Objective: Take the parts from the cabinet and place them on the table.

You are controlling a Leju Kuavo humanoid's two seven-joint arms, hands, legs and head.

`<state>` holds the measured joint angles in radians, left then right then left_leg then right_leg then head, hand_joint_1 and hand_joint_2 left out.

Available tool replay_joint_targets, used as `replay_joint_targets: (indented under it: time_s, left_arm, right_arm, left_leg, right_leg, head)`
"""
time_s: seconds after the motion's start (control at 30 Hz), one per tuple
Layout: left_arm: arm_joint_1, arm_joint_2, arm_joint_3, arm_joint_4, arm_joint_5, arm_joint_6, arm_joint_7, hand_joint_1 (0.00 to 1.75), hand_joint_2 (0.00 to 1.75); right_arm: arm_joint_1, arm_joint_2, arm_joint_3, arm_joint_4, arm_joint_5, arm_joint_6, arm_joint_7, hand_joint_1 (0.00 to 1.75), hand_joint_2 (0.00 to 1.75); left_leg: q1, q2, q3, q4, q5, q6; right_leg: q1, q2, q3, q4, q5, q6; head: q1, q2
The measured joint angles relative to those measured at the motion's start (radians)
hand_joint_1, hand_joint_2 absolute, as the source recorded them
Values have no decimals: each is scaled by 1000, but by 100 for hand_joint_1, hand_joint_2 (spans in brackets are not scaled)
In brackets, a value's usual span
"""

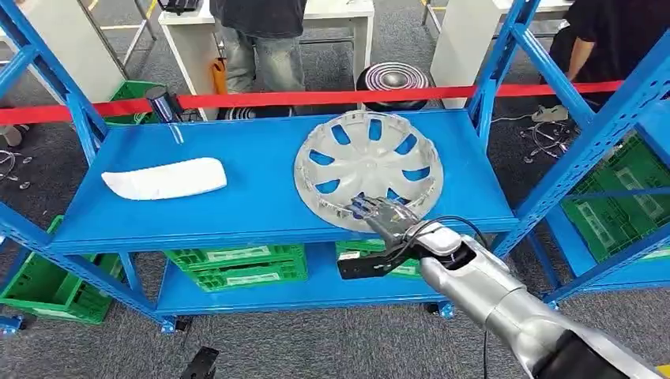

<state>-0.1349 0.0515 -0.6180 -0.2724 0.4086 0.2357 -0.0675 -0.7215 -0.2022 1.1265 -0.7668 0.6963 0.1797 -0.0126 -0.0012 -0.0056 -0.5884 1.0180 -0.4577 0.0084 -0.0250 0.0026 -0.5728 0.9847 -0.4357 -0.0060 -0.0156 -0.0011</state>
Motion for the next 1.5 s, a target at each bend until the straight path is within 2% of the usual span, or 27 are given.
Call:
replay_joint_targets:
  time_s: [0.03,0.1,0.13,0.17,0.2,0.27,0.3,0.33,0.47,0.5,0.6,0.63,0.67,0.73,0.77,0.8,0.83,0.93,1.0,1.03,1.1,1.17,1.23,1.3,1.33,1.43,1.5]
  left_arm:
    - [-2,1,0,0,0,0,-2,0,0]
    - [-2,6,-2,0,0,0,-3,0,0]
    - [0,7,-3,0,-2,0,-4,0,0]
    - [0,7,-3,0,-2,0,-5,0,0]
    - [0,8,-4,0,-3,-1,-6,0,0]
    - [-1,12,-4,0,-6,0,-9,0,0]
    - [-1,12,-4,0,-7,0,-10,0,0]
    - [-3,13,-4,0,-8,0,-10,0,0]
    - [-2,14,-5,0,-8,0,-11,0,0]
    - [-3,13,-5,0,-8,0,-12,0,0]
    - [-3,12,-8,0,-13,0,-16,0,0]
    - [-2,13,-9,0,-17,0,-18,0,0]
    - [-2,12,-9,0,-20,0,-21,0,0]
    - [-2,12,-9,-1,-21,0,-25,0,0]
    - [-2,11,-9,-1,-22,0,-26,0,0]
    - [-2,10,-9,-2,-23,0,-27,0,0]
    - [-2,10,-9,-2,-23,0,-29,0,0]
    - [-1,10,-9,-3,-26,0,-31,0,0]
    - [-1,11,-9,-3,-31,0,-31,0,0]
    - [-1,11,-10,-3,-32,0,-32,0,0]
    - [-1,13,-9,-3,-34,0,-32,0,0]
    - [2,13,-9,-3,-38,0,-32,0,0]
    - [2,14,-9,-3,-42,-2,-32,0,0]
    - [2,15,-9,-3,-43,-3,-32,0,0]
    - [1,15,-9,-3,-44,-3,-32,0,0]
    - [4,15,-9,-3,-52,-3,-32,0,0]
    - [4,14,-9,-5,-54,-3,-32,0,0]
  right_arm:
    - [0,0,4,0,-8,0,2,171,175]
    - [1,-3,12,0,-18,-2,3,175,175]
    - [3,-5,15,0,-21,-4,3,175,175]
    - [5,-6,18,0,-24,-7,5,175,175]
    - [5,-8,20,0,-26,-12,8,175,175]
    - [5,-8,21,0,-32,-26,11,175,175]
    - [5,-8,21,0,-33,-29,12,175,175]
    - [3,-9,21,0,-35,-31,14,175,175]
    - [2,-16,20,0,-37,-36,20,173,175]
    - [5,-22,21,0,-37,-35,20,171,175]
    - [25,-29,23,-1,-43,-55,24,175,175]
    - [28,-33,22,-3,-44,-63,27,175,175]
    - [34,-37,21,-11,-44,-68,29,175,175]
    - [47,-45,12,-27,-44,-79,38,175,175]
    - [50,-49,7,-37,-43,-81,42,175,175]
    - [53,-53,3,-48,-41,-84,47,175,175]
    - [57,-58,0,-56,-41,-86,50,175,175]
    - [76,-65,-16,-84,-40,-93,63,175,175]
    - [83,-69,-27,-102,-31,-93,69,175,175]
    - [88,-72,-34,-108,-25,-93,72,175,175]
    - [103,-76,-49,-120,-18,-93,76,175,175]
    - [114,-82,-61,-130,-17,-93,77,175,175]
    - [128,-84,-77,-143,-24,-99,81,175,175]
    - [146,-83,-107,-165,-38,-111,82,175,175]
    - [158,-83,-123,-177,-53,-112,81,175,175]
    - [189,-80,-178,-214,-110,-112,74,175,175]
    - [207,-80,-211,-245,-137,-112,71,175,175]
  left_leg:
    - [5,0,-24,57,-36,-7]
    - [13,1,-107,238,-117,-19]
    - [15,1,-132,294,-130,-23]
    - [16,3,-134,300,-120,-24]
    - [19,4,-110,254,-88,-24]
    - [22,5,-7,54,6,-20]
    - [22,3,29,-19,14,-16]
    - [15,3,36,-32,4,-12]
    - [11,4,41,-44,18,17]
    - [14,6,46,-51,24,25]
    - [11,6,36,-53,29,36]
    - [9,6,33,-52,30,36]
    - [7,6,34,-52,30,36]
    - [7,3,37,-51,29,35]
    - [6,1,38,-49,27,33]
    - [5,0,37,-46,25,30]
    - [-3,-2,33,-38,21,24]
    - [1,-3,30,-41,22,14]
    - [6,-2,20,-29,9,2]
    - [5,1,6,7,-19,-4]
    - [12,1,-73,182,-106,-16]
    - [16,2,-127,294,-134,-23]
    - [21,4,-93,216,-75,-22]
    - [24,4,3,19,17,-18]
    - [20,0,28,-30,11,-14]
    - [12,1,17,-30,11,0]
    - [20,5,30,-48,24,21]
  right_leg:
    - [0,0,0,0,1,-2]
    - [1,0,-5,0,2,-4]
    - [1,0,-5,1,2,-4]
    - [0,0,-4,1,2,-4]
    - [0,0,-2,1,2,-4]
    - [0,2,3,1,2,-3]
    - [0,3,4,1,2,-2]
    - [12,3,-3,3,3,6]
    - [9,3,-4,-6,10,33]
    - [5,2,-17,14,-3,31]
    - [5,2,-129,242,-100,14]
    - [5,2,-164,313,-120,16]
    - [5,2,-173,332,-118,22]
    - [4,2,-120,227,-69,38]
    - [4,0,-68,122,-30,44]
    - [5,-4,-19,25,-1,42]
    - [11,-5,-10,-3,-1,32]
    - [15,-3,-8,-2,4,20]
    - [-1,-2,-2,-11,11,9]
    - [-2,-2,-1,-11,10,5]
    - [0,-2,-3,-11,10,1]
    - [0,-2,-3,-10,10,1]
    - [0,-2,-1,-10,9,1]
    - [0,-1,2,-9,9,2]
    - [8,-1,-2,-8,8,7]
    - [7,-1,-12,-10,14,24]
    - [5,-1,-23,-4,9,34]
  head:
    - [-3,0]
    - [-2,0]
    - [-2,0]
    - [-2,0]
    - [-2,0]
    - [-2,0]
    - [-2,0]
    - [-1,0]
    - [0,0]
    - [0,0]
    - [4,0]
    - [4,0]
    - [4,0]
    - [5,0]
    - [5,0]
    - [5,0]
    - [4,0]
    - [4,0]
    - [4,0]
    - [1,0]
    - [0,0]
    - [1,0]
    - [0,0]
    - [0,0]
    - [1,0]
    - [1,0]
    - [3,0]
